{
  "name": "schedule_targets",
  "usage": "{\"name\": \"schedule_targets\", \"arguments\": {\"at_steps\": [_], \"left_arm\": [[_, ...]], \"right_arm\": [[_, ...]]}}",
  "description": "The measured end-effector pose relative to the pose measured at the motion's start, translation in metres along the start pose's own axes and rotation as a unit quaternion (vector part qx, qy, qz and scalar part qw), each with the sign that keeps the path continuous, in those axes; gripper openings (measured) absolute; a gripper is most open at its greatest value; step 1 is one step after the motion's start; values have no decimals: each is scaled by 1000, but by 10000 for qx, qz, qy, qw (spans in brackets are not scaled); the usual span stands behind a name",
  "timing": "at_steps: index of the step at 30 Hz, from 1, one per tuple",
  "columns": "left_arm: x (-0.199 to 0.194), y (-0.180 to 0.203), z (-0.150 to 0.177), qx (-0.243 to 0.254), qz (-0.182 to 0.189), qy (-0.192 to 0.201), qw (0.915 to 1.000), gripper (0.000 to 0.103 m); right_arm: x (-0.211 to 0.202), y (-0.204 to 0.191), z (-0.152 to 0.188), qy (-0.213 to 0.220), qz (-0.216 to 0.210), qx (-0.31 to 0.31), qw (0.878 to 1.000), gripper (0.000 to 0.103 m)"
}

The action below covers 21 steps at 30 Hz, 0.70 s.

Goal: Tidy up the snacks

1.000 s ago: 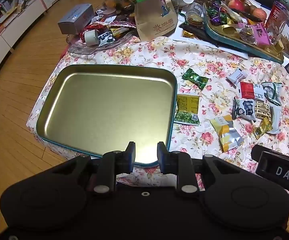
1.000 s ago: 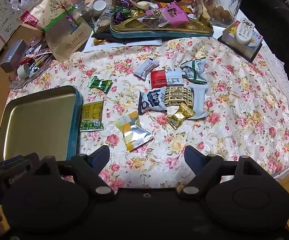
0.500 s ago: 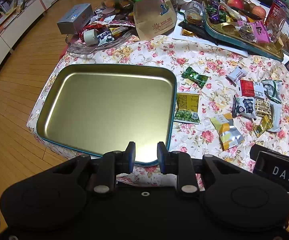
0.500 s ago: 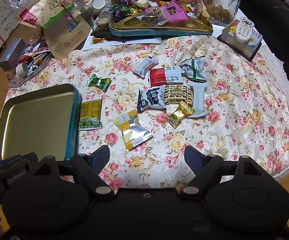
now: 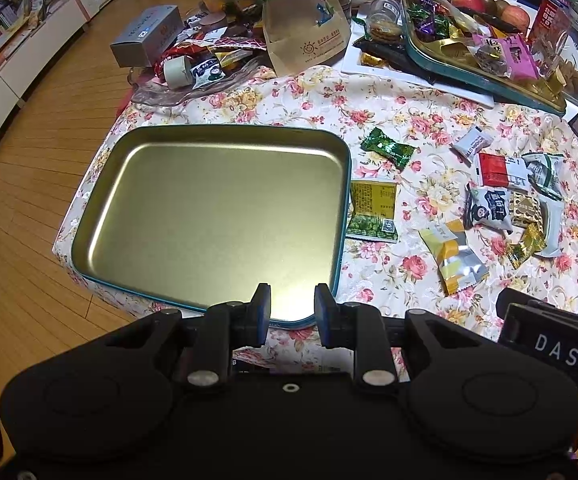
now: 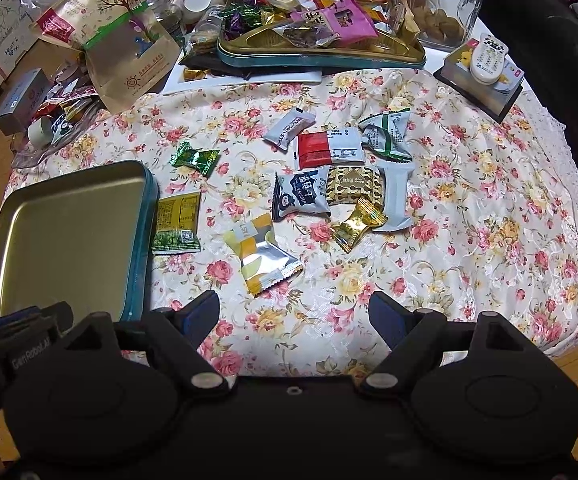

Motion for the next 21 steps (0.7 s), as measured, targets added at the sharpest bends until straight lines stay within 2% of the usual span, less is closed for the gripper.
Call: {"name": "schedule_targets", "arguments": {"at_steps": [21], "left_arm": [[3, 6, 4, 89, -7, -118, 9999, 34]], "right_arm": [[6, 4, 3, -109, 91, -37, 9999, 86]]}}
Point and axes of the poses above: each gripper's, at about its wrist camera, not at the fingertips, and x roughly the way its jaws point, y to its right, z to its underside, the point moved 4 cm from there along x, roughly the way its jaws point, and after that the axes turned 13 degrees about -x, right-handed, at the moved point
